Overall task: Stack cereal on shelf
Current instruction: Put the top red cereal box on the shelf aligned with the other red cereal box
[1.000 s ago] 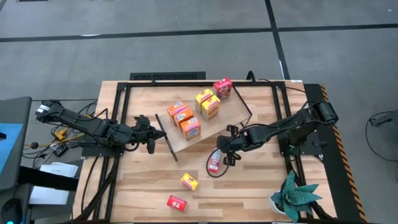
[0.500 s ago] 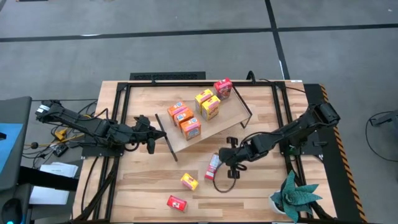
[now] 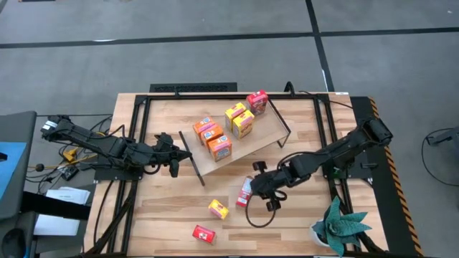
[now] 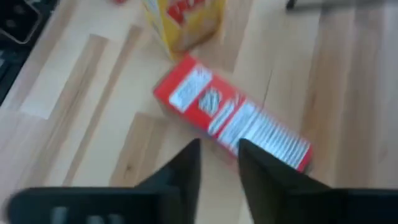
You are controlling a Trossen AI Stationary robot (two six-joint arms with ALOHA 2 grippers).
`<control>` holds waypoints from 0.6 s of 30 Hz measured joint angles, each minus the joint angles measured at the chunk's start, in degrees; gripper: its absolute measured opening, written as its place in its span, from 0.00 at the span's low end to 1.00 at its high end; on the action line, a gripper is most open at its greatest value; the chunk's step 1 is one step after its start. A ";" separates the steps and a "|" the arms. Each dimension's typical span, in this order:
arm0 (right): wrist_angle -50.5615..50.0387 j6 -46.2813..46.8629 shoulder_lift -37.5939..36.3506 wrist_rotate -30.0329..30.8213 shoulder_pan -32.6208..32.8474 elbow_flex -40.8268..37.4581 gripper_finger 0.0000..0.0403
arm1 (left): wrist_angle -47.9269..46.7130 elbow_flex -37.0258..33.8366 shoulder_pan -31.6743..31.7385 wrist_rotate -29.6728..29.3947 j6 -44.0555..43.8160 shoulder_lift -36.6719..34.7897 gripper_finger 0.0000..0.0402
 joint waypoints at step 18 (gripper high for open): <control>-6.15 -35.04 3.69 -4.34 -4.93 6.45 0.74 | -1.02 0.00 0.00 -0.06 -0.17 0.02 0.25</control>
